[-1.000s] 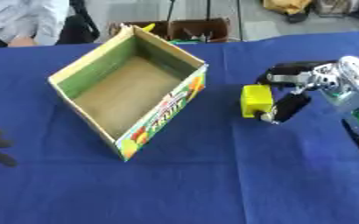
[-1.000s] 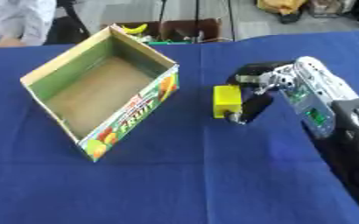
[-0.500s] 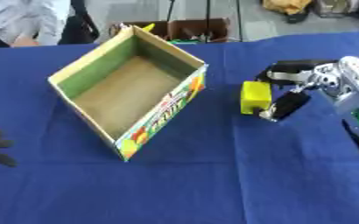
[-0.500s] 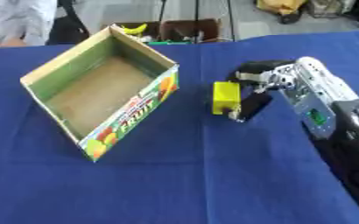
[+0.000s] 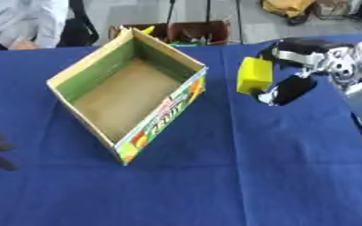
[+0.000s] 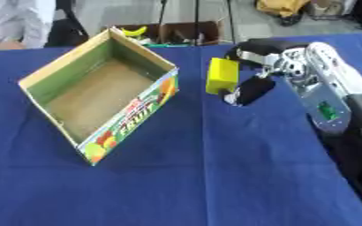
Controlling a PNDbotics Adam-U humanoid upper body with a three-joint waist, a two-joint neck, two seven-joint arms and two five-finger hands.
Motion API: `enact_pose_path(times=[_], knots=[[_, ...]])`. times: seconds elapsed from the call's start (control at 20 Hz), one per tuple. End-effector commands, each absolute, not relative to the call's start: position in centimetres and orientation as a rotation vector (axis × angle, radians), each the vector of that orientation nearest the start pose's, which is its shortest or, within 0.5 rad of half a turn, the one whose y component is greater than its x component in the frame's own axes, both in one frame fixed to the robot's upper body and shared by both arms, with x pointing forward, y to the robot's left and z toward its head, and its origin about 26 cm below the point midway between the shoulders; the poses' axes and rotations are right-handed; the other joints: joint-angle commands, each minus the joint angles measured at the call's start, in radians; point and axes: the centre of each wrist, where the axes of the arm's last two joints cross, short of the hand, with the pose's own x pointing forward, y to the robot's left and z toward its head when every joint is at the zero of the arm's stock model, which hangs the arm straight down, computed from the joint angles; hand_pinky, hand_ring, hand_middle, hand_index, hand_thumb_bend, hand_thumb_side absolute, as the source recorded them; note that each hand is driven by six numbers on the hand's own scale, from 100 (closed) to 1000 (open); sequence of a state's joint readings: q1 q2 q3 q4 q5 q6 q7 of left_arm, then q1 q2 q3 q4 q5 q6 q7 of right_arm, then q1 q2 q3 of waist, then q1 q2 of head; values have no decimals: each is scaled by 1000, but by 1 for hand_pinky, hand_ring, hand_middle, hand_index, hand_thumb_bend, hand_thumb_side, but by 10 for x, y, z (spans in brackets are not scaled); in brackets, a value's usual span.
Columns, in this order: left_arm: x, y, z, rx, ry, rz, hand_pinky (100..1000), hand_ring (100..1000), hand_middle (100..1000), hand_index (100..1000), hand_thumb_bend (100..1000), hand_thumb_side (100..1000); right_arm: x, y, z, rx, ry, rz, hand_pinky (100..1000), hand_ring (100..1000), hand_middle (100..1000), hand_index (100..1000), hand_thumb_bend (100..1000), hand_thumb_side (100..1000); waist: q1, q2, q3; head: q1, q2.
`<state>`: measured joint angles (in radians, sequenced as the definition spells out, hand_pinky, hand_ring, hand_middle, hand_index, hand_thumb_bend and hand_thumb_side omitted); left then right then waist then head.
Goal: Pick up objects on the table and place them in the box.
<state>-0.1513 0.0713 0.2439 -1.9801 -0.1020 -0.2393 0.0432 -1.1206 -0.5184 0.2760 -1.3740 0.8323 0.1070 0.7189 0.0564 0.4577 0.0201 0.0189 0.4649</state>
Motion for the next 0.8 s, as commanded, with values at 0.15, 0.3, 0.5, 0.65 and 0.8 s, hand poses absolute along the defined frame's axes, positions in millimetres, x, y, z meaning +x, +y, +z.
enact_pose_path(times=[0.15, 0.3, 0.5, 0.65, 0.8], knots=[[279, 299, 150, 392, -2372, 6, 403, 600, 607, 861, 100, 963, 395, -179, 391, -1061, -1670, 1539, 742, 785, 523, 668, 100, 320, -5, -26, 4, -2, -8], [279, 299, 149, 392, -2370, 1, 402, 600, 607, 861, 100, 963, 382, -164, 407, -1092, -1757, 1510, 738, 778, 528, 673, 100, 336, -10, -31, 10, -6, -5], [278, 299, 149, 388, -2365, -5, 402, 599, 607, 862, 100, 962, 377, -144, 420, -1123, -1815, 1439, 737, 773, 522, 669, 100, 321, -17, -35, 19, -12, -5], [278, 298, 149, 383, -2365, -11, 402, 599, 607, 861, 100, 963, 376, -127, 425, -1105, -1847, 1414, 742, 774, 519, 668, 100, 327, -22, -37, 28, -18, -4], [279, 298, 149, 378, -2365, -18, 402, 598, 607, 861, 100, 963, 377, -109, 428, -1090, -1882, 1391, 741, 773, 514, 664, 100, 335, -27, -38, 41, -25, -3]])
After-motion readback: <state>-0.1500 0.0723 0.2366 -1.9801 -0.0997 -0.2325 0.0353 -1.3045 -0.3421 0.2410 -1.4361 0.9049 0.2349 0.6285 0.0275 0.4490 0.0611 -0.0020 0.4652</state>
